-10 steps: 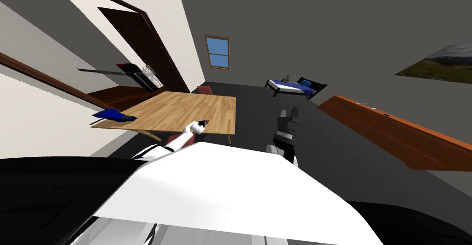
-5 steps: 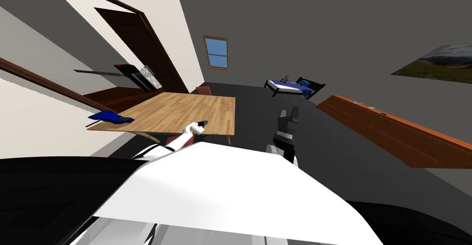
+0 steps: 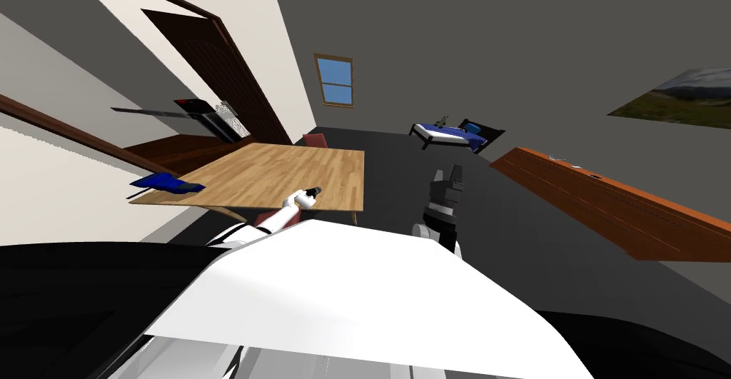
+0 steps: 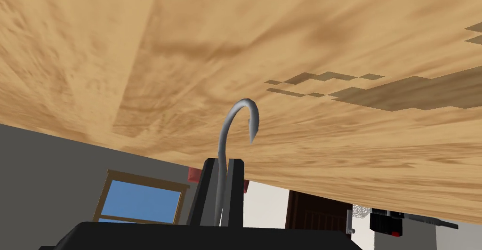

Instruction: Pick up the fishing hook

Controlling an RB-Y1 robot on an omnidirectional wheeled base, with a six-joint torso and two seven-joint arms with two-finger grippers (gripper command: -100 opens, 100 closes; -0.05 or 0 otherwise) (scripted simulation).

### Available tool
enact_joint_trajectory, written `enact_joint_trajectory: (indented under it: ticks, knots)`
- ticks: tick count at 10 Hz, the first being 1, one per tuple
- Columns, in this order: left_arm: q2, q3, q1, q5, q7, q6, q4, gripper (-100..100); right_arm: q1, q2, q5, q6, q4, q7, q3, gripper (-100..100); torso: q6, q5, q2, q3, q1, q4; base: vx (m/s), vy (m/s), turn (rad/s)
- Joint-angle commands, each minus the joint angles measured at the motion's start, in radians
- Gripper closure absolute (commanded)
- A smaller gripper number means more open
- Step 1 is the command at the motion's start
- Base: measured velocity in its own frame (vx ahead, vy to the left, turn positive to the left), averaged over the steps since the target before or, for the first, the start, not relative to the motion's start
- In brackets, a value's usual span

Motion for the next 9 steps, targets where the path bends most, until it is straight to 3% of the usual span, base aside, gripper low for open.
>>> enact_joint_trajectory:
  ticks: [1,3,4,5,7,8,9]
  knots:
    - [0.000,0.000,0.000,0.000,0.000,0.000,0.000,100,0.000,0.000,0.000,0.000,0.000,0.000,0.000,0,0.000,0.000,0.000,0.000,0.000,0.000,0.005,0.000,-0.014]
    - [0.000,0.001,-0.003,-0.001,0.000,-0.004,-0.003,100,0.000,0.000,0.000,0.000,0.000,0.000,0.000,0,-0.001,0.001,-0.003,-0.003,0.001,-0.003,0.000,0.000,0.000]
    - [0.001,0.001,-0.003,-0.001,0.000,-0.003,-0.002,0,0.000,0.000,0.000,0.000,0.000,0.000,0.000,0,-0.001,0.001,-0.003,-0.003,0.001,-0.003,0.000,0.000,0.000]
    - [0.008,-0.007,0.004,0.014,-0.006,0.029,-0.033,100,0.000,0.000,0.000,0.000,0.000,0.000,0.000,0,-0.001,0.001,-0.003,-0.003,0.001,-0.002,-0.048,-0.002,0.027]
    - [0.018,-0.013,0.004,0.029,-0.013,0.059,-0.067,100,0.000,0.000,0.000,0.000,0.000,0.000,0.000,0,-0.002,0.001,0.002,0.000,0.001,-0.001,-0.071,-0.014,0.028]
    - [0.016,-0.011,0.005,0.025,-0.011,0.047,-0.056,100,0.000,0.000,0.000,0.000,0.000,0.000,0.000,0,-0.002,0.001,0.003,0.001,0.000,-0.001,-0.034,-0.009,0.006]
    - [0.016,-0.011,0.006,0.026,-0.012,0.052,-0.058,0,0.000,0.000,0.000,0.000,0.000,0.000,0.000,0,-0.001,0.001,0.002,0.000,0.001,-0.001,-0.007,-0.002,0.001]
